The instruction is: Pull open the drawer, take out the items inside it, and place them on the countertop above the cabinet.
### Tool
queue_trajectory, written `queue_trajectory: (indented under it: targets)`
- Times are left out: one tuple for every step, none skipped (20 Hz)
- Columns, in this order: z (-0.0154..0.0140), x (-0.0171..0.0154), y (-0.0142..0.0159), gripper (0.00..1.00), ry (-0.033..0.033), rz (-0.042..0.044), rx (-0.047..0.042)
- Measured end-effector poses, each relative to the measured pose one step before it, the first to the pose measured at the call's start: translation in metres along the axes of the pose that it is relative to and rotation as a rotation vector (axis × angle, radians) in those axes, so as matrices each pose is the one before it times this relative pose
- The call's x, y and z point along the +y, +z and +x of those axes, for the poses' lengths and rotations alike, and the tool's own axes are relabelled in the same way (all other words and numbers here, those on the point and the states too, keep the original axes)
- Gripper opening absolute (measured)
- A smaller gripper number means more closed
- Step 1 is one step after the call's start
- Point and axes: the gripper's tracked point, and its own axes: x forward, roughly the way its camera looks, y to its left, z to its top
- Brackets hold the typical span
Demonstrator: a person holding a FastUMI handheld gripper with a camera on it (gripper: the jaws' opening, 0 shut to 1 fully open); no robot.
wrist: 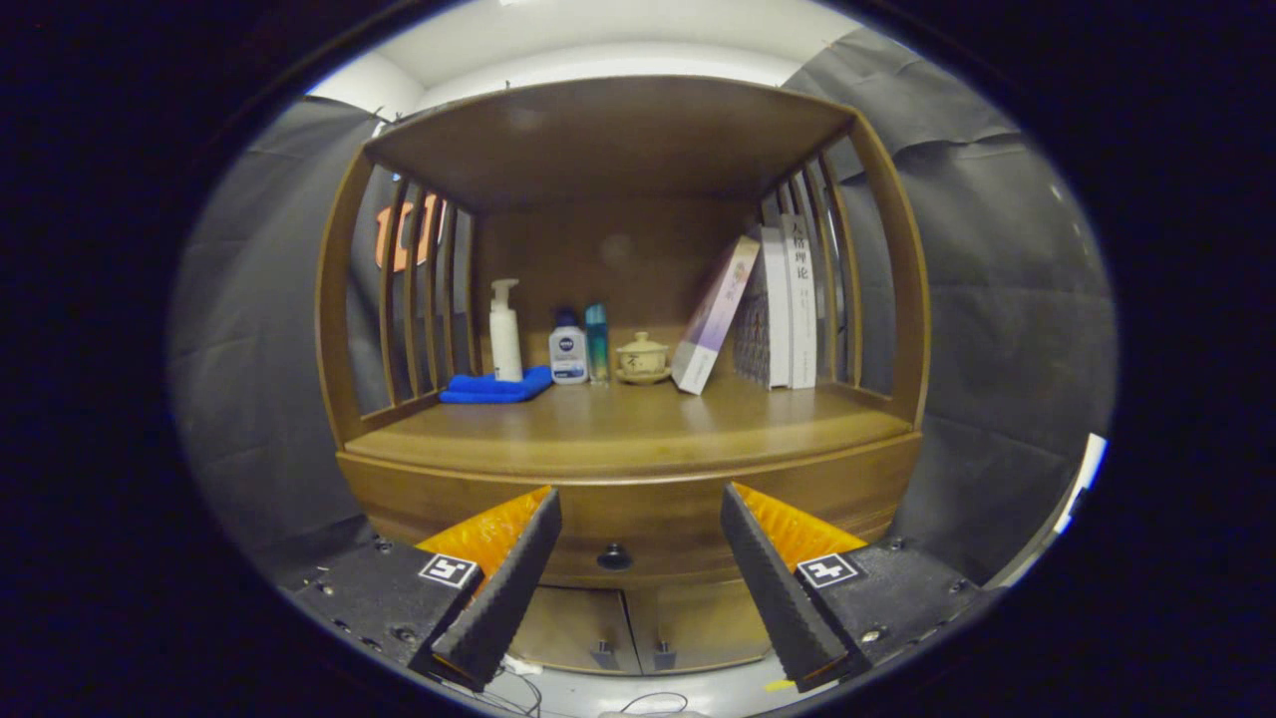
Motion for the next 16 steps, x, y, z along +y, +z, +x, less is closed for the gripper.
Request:
queue_trajectory:
  targets:
    - [0.00609, 0.00108, -0.00939, 1.00, -0.00255, -0.00253, 0.01040]
    - [0.00729, 0.00123, -0.00881, 1.00, -0.00341, 0.00052, 0.00944]
    - [0.00547, 0.00292, -0.00903, 1.00, 0.00315, -0.00202, 0.01194]
    - [0.00645, 0.00090, -0.00852, 1.00, -0.00074, -0.00128, 0.01612]
    - [0.00609, 0.00238, -0.00729, 1.00, 0.00304, -0.00269, 0.01216]
    - [0.00517, 0.00319, -0.00571, 0.99, 0.00545, -0.00301, 0.01039]
    - [0.00486, 0.00058, -0.00605, 0.94, -0.00089, -0.00512, 0.01346]
    - [0.00266, 0.00208, -0.00387, 0.91, 0.00264, 0.00058, 0.00809]
    - [0.00154, 0.00159, -0.00177, 0.87, 0.00207, 0.00351, -0.00077]
    - [0.00106, 0.00122, 0.00087, 0.85, 0.00169, 0.00230, -0.00515]
    - [0.00295, -0.00176, -0.00223, 0.79, -0.00633, -0.00034, -0.00297]
    - [0.00390, 0.00134, -0.00311, 0.74, 0.00366, 0.00477, 0.00489]
    - [0.00192, 0.00271, -0.00286, 0.66, 0.00860, 0.00667, 0.01074]
    - [0.00250, 0.00008, -0.00322, 0.62, 0.00093, 0.00766, 0.01114]
    - [0.00057, -0.00204, -0.00194, 0.59, -0.00774, 0.00566, 0.00373]
    - [0.00351, -0.00160, 0.00284, 0.55, -0.01266, -0.00175, -0.01673]
